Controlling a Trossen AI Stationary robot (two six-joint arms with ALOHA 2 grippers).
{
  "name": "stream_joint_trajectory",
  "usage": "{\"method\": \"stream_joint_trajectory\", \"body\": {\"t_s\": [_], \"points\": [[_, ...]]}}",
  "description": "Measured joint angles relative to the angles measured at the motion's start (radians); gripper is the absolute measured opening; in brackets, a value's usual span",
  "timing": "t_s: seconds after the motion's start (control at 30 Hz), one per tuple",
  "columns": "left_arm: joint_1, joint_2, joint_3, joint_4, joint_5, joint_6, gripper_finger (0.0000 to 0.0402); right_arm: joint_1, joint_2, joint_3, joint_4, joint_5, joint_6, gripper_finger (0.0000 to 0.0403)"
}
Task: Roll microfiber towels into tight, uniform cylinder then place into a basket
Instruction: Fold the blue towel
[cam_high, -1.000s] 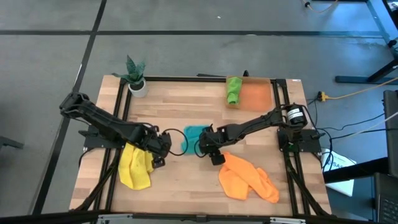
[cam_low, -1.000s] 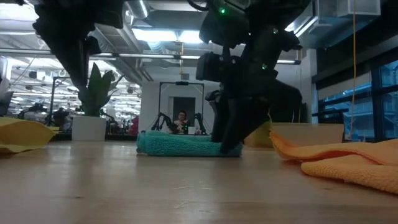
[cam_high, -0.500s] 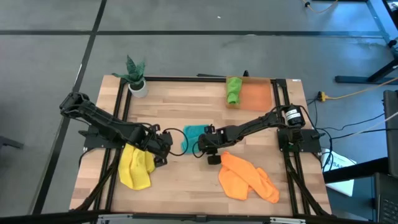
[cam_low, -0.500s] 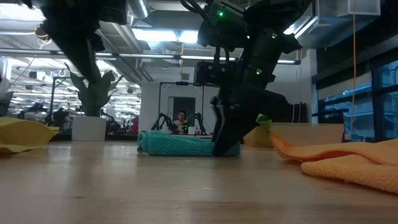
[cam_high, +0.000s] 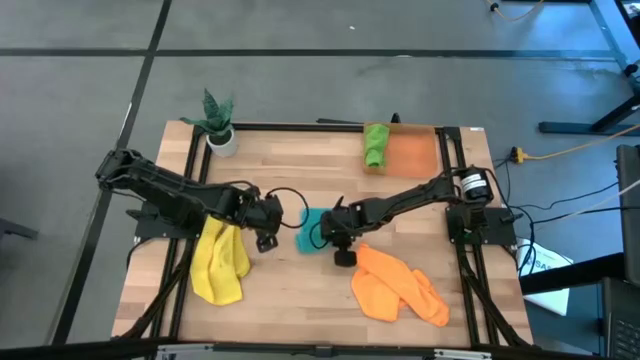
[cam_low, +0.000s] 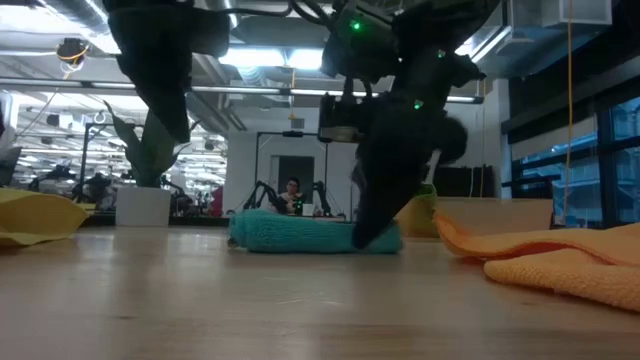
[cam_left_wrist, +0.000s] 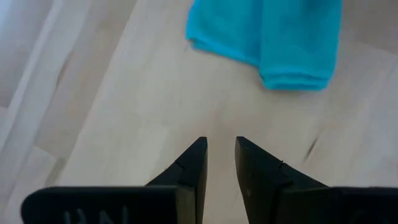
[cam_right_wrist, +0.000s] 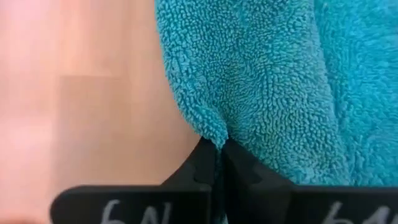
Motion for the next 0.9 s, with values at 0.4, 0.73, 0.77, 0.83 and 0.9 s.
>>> {"method": "stream_joint_trajectory", "body": {"t_s": [0.4,0.73,0.77,0.83,0.9], "points": [[0.004,0.001,0.000,0.018,0.068,0.041,0.0072,-0.124,-0.038,0.000,-0.013,-0.382,0.186,0.0008],[0.005,0.001,0.000,0.019,0.068,0.041,0.0072,-0.252,-0.039,0.001,-0.010,-0.631,0.347,0.0008],[0.005,0.001,0.000,0.019,0.068,0.041,0.0072,-0.264,-0.039,0.001,-0.010,-0.643,0.371,0.0008],[0.004,0.001,0.000,0.019,0.068,0.040,0.0072,-0.288,-0.040,0.002,-0.009,-0.651,0.424,0.0010],[0.004,0.001,0.000,0.021,0.071,0.037,0.0072,-0.308,-0.040,0.002,-0.009,-0.646,0.481,0.0010]]}}
